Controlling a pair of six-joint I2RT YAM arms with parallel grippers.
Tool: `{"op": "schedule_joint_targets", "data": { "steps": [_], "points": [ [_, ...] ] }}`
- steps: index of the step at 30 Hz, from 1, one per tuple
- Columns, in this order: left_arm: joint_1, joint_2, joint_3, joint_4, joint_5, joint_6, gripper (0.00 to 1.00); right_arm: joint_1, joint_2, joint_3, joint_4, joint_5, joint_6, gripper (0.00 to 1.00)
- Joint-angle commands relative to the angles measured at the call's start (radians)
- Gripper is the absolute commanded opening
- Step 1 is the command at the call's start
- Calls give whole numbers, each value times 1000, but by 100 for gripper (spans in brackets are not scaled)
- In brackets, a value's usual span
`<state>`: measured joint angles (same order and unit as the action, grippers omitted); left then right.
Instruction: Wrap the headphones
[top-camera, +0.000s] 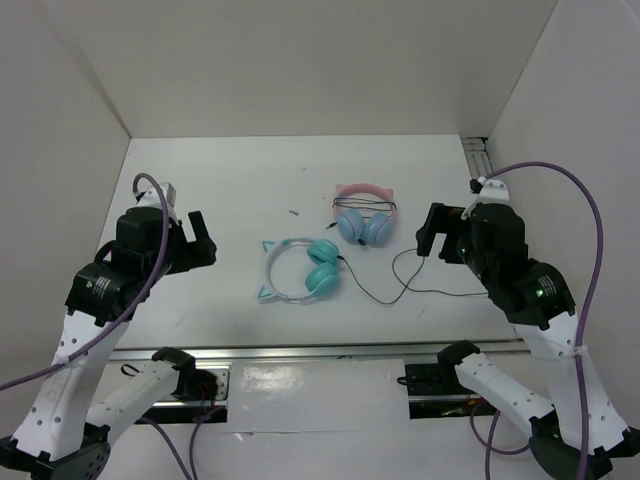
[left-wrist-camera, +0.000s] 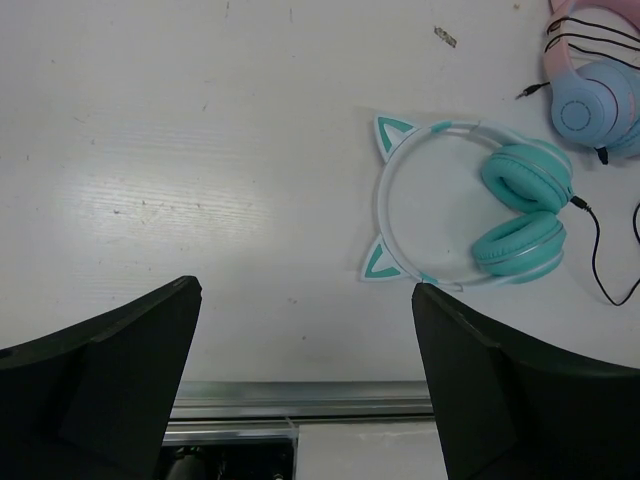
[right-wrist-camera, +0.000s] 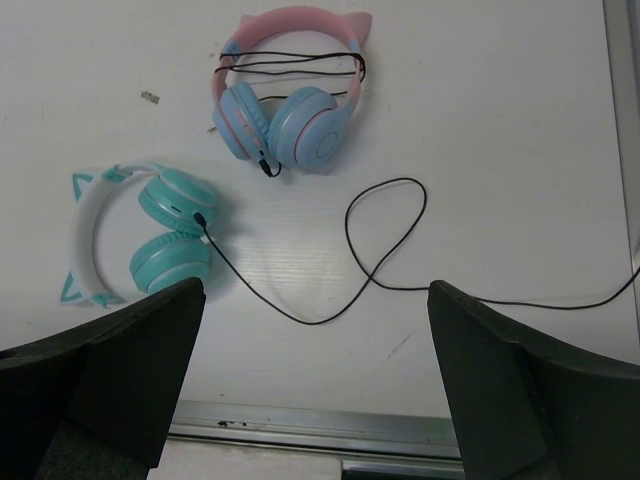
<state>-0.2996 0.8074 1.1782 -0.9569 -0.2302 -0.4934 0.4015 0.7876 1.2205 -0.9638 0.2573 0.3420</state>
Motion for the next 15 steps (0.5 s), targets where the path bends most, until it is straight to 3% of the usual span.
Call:
{"op": "schedule_joint_targets", "data": {
  "steps": [1, 9, 15],
  "points": [
    [-7, -11, 12, 43, 9, 15, 100, 16, -19, 1, 68, 30, -26, 100],
    [-7, 12, -12, 82, 101, 6, 100, 25, -28, -32, 68, 17, -26, 100],
    [-7, 142, -138, 303, 265, -137, 100, 25, -28, -87, 135, -76, -35, 100]
  ]
}}
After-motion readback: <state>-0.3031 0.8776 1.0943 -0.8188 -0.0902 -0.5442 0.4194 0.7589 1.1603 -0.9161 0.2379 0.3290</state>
